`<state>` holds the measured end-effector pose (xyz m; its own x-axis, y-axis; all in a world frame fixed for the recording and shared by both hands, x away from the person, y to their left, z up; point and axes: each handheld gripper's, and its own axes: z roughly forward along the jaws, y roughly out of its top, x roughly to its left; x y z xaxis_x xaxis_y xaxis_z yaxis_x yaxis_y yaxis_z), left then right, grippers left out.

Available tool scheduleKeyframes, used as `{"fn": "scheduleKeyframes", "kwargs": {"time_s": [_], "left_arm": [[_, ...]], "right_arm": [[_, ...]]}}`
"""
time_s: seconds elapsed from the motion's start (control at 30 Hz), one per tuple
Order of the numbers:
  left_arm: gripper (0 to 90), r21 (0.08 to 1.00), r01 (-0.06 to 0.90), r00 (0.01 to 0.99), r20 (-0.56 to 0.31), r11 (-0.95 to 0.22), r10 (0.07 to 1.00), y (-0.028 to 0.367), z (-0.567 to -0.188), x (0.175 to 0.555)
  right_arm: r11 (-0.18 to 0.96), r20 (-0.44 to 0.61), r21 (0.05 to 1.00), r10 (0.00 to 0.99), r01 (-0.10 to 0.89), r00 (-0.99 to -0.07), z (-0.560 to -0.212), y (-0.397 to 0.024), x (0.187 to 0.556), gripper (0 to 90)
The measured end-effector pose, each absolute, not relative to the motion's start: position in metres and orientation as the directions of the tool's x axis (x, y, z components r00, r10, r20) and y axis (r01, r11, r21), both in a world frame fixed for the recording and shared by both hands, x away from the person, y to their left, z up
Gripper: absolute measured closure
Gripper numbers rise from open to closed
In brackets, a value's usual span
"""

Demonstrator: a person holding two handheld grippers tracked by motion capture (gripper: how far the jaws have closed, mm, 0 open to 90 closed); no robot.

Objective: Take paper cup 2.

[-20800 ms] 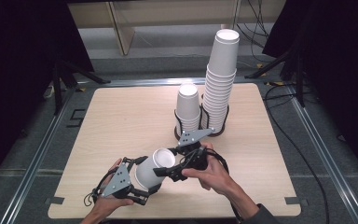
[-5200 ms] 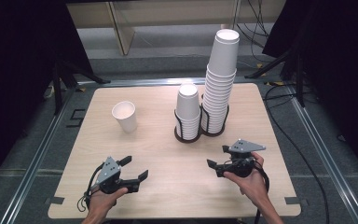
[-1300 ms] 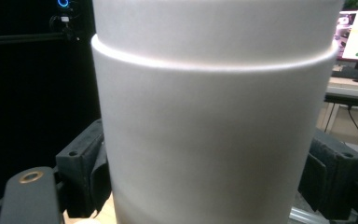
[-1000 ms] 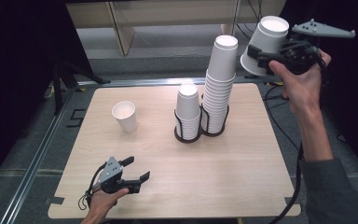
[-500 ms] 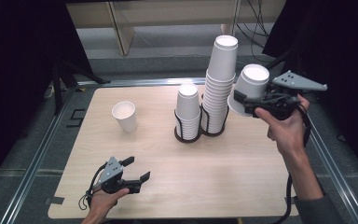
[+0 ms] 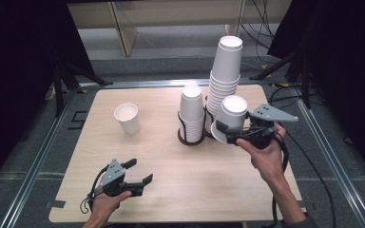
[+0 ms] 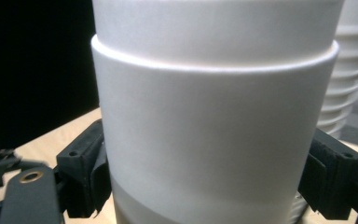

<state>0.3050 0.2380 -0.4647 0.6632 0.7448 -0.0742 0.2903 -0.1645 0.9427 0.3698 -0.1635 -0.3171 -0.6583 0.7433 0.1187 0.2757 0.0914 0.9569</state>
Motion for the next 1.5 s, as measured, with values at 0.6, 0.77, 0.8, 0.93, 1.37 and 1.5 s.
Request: {"fn": "scheduleKeyframes", "kwargs": {"time_s": [0.6, 0.77, 0.8, 0.93, 1.37, 1.5], "left_arm": [[14.4, 0.953, 0.258, 0.689, -0.065, -0.161, 0.722, 0.236, -0.462, 0.302], [14.4, 0.958, 0.243, 0.703, -0.065, -0.152, 0.709, 0.234, -0.462, 0.302], [14.4, 0.960, 0.237, 0.705, -0.065, -0.149, 0.706, 0.234, -0.463, 0.302], [14.4, 0.957, 0.237, 0.713, -0.054, -0.168, 0.699, 0.232, -0.462, 0.300], [14.4, 0.960, 0.236, 0.752, -0.080, -0.154, 0.655, 0.219, -0.463, 0.298], [14.5, 0.959, 0.240, 0.756, -0.086, -0.153, 0.649, 0.215, -0.464, 0.298]], "right_arm": [[0.157, 0.160, 0.929, 0.647, 0.336, -0.746, -0.382, -0.116, 0.373, 17.4], [0.147, 0.186, 0.929, 0.610, 0.340, -0.771, -0.396, -0.106, 0.373, 17.4], [0.152, 0.175, 0.931, 0.611, 0.332, -0.772, -0.397, -0.106, 0.372, 17.3], [0.165, 0.183, 0.928, 0.582, 0.335, -0.793, -0.404, -0.098, 0.369, 17.3], [0.222, 0.145, 0.929, 0.522, 0.298, -0.840, -0.415, -0.075, 0.361, 17.3], [0.220, 0.164, 0.926, 0.496, 0.306, -0.853, -0.417, -0.068, 0.359, 17.3]]}}
